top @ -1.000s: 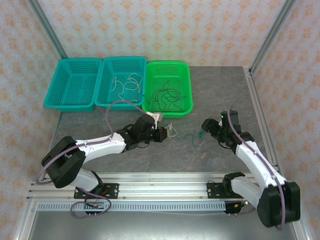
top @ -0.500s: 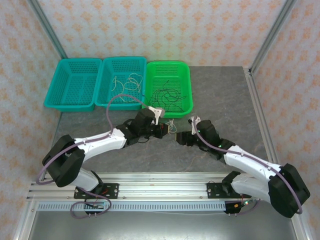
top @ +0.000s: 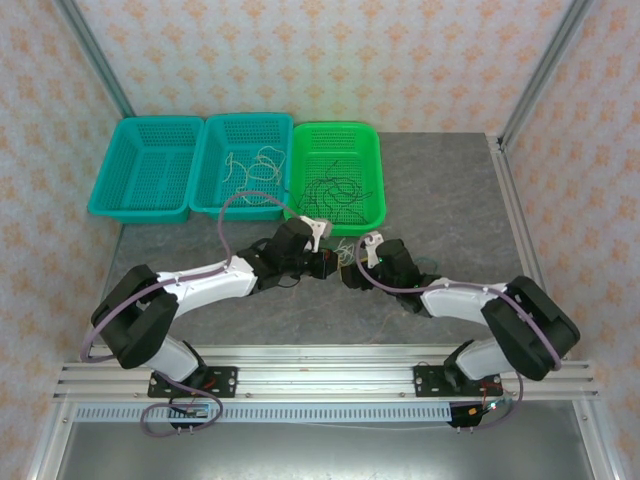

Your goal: Untangle the cables

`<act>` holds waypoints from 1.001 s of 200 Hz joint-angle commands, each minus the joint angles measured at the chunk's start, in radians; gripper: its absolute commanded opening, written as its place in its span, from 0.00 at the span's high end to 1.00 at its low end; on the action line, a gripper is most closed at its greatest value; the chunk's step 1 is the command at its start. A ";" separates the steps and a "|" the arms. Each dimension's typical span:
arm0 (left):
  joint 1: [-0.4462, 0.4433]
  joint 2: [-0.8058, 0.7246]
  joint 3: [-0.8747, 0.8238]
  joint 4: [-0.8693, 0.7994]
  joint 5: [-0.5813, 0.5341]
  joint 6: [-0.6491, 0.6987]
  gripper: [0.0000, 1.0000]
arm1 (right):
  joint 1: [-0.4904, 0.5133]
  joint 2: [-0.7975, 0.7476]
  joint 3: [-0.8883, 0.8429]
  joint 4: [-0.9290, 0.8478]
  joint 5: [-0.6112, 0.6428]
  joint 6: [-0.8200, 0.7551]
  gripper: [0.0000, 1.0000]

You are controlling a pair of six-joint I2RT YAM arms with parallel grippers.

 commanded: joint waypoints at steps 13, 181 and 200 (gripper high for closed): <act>0.025 -0.026 -0.009 0.072 0.025 -0.054 1.00 | 0.004 0.043 -0.002 0.053 0.006 0.033 0.45; 0.146 -0.334 -0.223 -0.133 -0.069 -0.067 1.00 | -0.310 -0.194 -0.082 -0.342 0.414 0.575 1.00; 0.148 -0.353 -0.224 -0.162 -0.080 -0.058 1.00 | -0.309 -0.197 -0.064 -0.331 0.374 0.559 1.00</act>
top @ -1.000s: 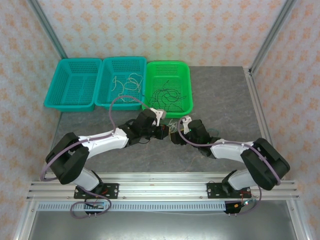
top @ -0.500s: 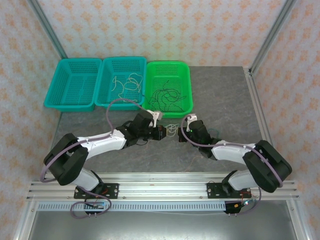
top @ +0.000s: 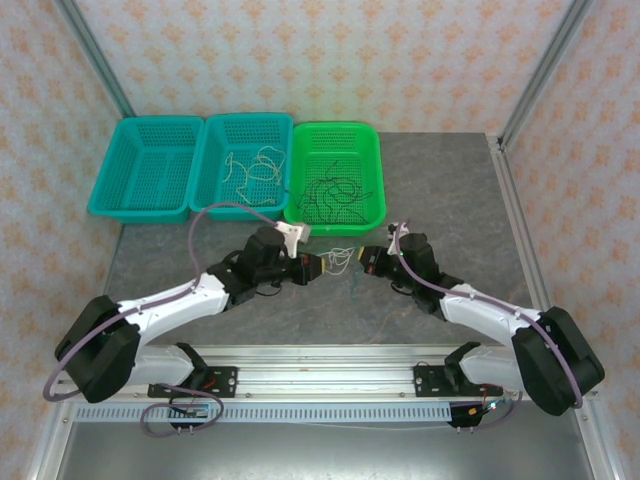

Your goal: Untangle the cables

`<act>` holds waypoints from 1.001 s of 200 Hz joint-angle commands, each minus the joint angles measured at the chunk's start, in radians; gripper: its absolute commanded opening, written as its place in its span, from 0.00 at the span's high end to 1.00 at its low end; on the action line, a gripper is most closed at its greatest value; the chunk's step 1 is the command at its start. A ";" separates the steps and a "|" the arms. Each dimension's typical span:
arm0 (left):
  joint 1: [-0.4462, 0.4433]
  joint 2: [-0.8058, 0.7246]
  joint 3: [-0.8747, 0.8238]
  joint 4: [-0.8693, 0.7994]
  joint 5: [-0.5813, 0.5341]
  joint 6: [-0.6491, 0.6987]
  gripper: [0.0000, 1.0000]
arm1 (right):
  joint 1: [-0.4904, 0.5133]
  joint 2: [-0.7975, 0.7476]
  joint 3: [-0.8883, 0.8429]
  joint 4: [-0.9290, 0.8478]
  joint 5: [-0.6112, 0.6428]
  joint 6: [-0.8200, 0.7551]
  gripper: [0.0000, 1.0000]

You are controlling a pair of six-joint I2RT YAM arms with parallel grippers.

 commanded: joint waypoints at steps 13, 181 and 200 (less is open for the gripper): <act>0.086 -0.101 -0.043 -0.207 -0.148 -0.002 1.00 | -0.185 0.017 -0.030 -0.255 0.417 0.101 1.00; 0.102 -0.283 -0.031 -0.479 -0.367 0.021 0.95 | -0.282 -0.103 0.001 -0.391 0.254 0.139 1.00; 0.101 -0.274 0.022 -0.634 -0.578 -0.035 0.81 | -0.282 -0.120 0.005 -0.387 0.225 0.133 1.00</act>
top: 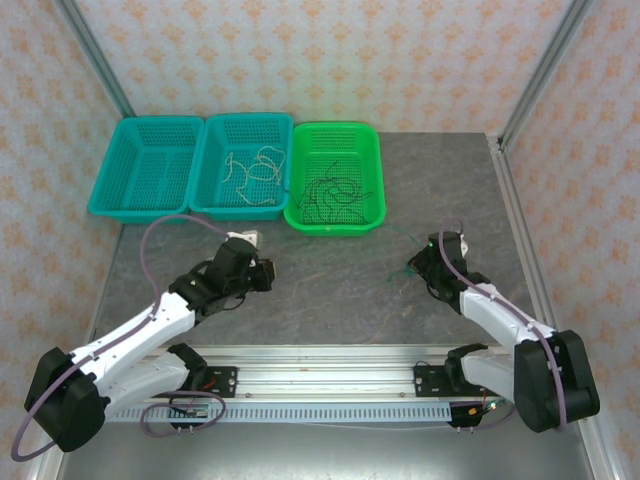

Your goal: Untangle the cables

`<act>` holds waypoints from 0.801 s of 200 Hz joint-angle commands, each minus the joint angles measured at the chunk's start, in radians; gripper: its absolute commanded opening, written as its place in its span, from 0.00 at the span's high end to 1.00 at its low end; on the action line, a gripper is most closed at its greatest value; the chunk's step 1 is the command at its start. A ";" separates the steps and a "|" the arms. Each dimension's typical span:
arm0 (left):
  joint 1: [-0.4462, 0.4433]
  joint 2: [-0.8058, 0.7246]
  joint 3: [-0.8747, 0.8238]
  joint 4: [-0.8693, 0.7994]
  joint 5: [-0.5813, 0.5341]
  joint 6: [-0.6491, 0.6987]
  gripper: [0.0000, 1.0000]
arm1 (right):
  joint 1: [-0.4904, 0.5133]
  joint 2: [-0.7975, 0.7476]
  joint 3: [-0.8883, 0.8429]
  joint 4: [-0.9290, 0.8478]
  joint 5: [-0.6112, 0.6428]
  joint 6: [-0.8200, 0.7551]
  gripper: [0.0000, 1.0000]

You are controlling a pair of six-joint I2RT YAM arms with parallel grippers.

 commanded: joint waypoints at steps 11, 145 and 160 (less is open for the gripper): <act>0.014 0.029 0.104 -0.282 -0.393 -0.102 0.77 | 0.004 -0.041 -0.001 0.004 -0.051 -0.011 1.00; 0.434 0.523 0.157 0.061 -0.079 -0.108 0.37 | 0.006 -0.161 -0.030 -0.046 -0.092 -0.015 1.00; 0.445 0.533 0.148 0.074 -0.052 -0.111 0.49 | 0.006 -0.170 -0.030 -0.048 -0.090 -0.012 1.00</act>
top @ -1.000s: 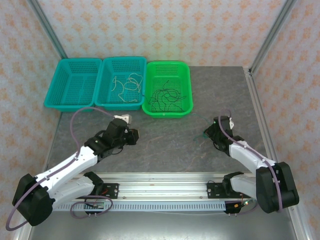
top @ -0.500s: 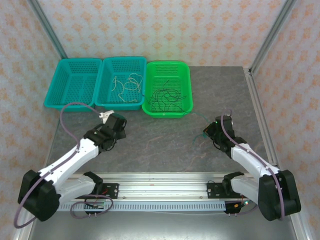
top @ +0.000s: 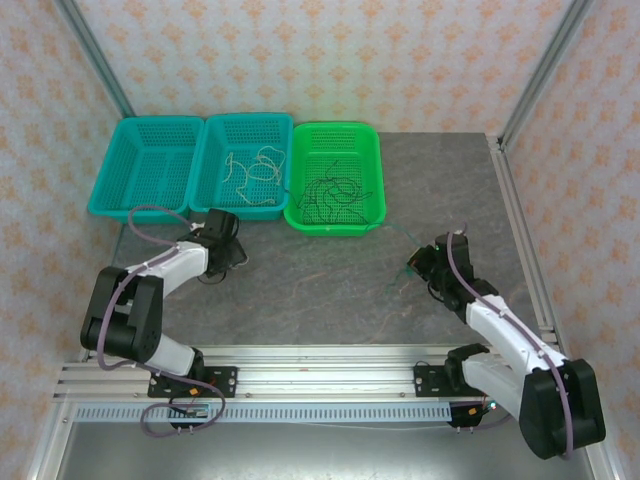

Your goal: Untangle the cables

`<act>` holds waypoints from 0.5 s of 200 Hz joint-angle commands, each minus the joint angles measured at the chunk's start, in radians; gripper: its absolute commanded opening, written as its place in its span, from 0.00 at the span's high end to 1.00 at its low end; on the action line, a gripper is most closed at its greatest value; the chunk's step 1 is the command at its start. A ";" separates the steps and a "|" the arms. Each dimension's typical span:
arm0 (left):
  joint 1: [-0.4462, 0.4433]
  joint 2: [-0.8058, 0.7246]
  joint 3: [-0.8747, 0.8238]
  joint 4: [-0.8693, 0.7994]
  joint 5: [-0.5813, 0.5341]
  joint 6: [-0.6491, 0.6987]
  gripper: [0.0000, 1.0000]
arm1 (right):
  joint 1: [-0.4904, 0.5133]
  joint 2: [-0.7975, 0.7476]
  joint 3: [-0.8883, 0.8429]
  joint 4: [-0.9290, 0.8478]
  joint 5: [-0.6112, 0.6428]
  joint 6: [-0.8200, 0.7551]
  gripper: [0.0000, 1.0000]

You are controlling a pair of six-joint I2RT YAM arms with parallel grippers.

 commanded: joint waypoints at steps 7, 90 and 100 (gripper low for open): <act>0.023 0.012 0.005 0.064 0.073 -0.022 0.55 | 0.006 -0.027 -0.009 -0.026 0.014 -0.006 1.00; 0.024 -0.341 0.048 -0.085 0.273 -0.002 1.00 | 0.008 -0.020 0.022 -0.038 -0.003 -0.013 1.00; 0.023 -0.401 0.095 -0.115 0.278 0.005 1.00 | 0.007 -0.020 0.024 -0.036 -0.002 -0.011 1.00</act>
